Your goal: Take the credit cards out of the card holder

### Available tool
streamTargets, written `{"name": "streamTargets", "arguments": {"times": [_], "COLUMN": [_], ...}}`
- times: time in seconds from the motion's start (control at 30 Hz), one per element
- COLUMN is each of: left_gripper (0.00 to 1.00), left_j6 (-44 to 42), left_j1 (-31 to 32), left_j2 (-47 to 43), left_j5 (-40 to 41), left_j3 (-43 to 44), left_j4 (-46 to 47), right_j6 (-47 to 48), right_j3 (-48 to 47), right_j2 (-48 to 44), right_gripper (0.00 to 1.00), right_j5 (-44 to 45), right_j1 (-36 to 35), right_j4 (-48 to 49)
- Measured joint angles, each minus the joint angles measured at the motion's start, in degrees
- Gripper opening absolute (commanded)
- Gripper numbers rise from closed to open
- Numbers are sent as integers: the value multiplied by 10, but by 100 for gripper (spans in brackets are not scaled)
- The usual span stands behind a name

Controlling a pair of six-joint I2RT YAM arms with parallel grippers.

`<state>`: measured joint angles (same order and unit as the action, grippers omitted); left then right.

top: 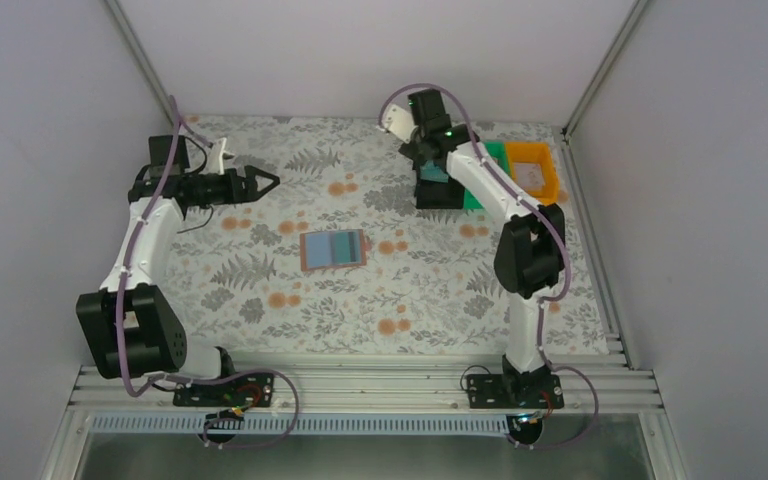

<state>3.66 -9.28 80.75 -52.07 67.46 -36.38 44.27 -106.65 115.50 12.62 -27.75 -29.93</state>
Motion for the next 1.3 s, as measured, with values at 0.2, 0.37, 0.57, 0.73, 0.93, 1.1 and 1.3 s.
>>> {"name": "streamTargets", "arguments": {"times": [0.2, 0.37, 0.57, 0.73, 0.93, 1.1, 1.3], "left_gripper": [100, 100, 100, 100, 100, 100, 100], "left_j6": [-19, -21, -27, -28, -28, -28, -28], "left_j1": [0, 0, 0, 0, 0, 0, 0], "left_j2": [12, 30, 42, 58, 70, 70, 70], "left_j5": [0, 5, 6, 5, 4, 3, -2], "left_j3": [-6, -13, -13, -13, -13, -13, -13], "left_j4": [19, 25, 25, 25, 24, 24, 24], "right_j6": [-13, 10, 31, 41, 38, 47, 71], "right_j3": [-55, -43, -43, -43, -43, -44, -44], "right_j2": [44, 61, 100, 137, 166, 178, 198], "right_gripper": [4, 4, 4, 4, 4, 4, 41], "right_j5": [-19, -4, 1, 45, 95, 124, 154], "right_j1": [77, 104, 100, 95, 87, 78, 64], "right_j4": [-50, -53, -45, -35, -24, -5, 17]}}
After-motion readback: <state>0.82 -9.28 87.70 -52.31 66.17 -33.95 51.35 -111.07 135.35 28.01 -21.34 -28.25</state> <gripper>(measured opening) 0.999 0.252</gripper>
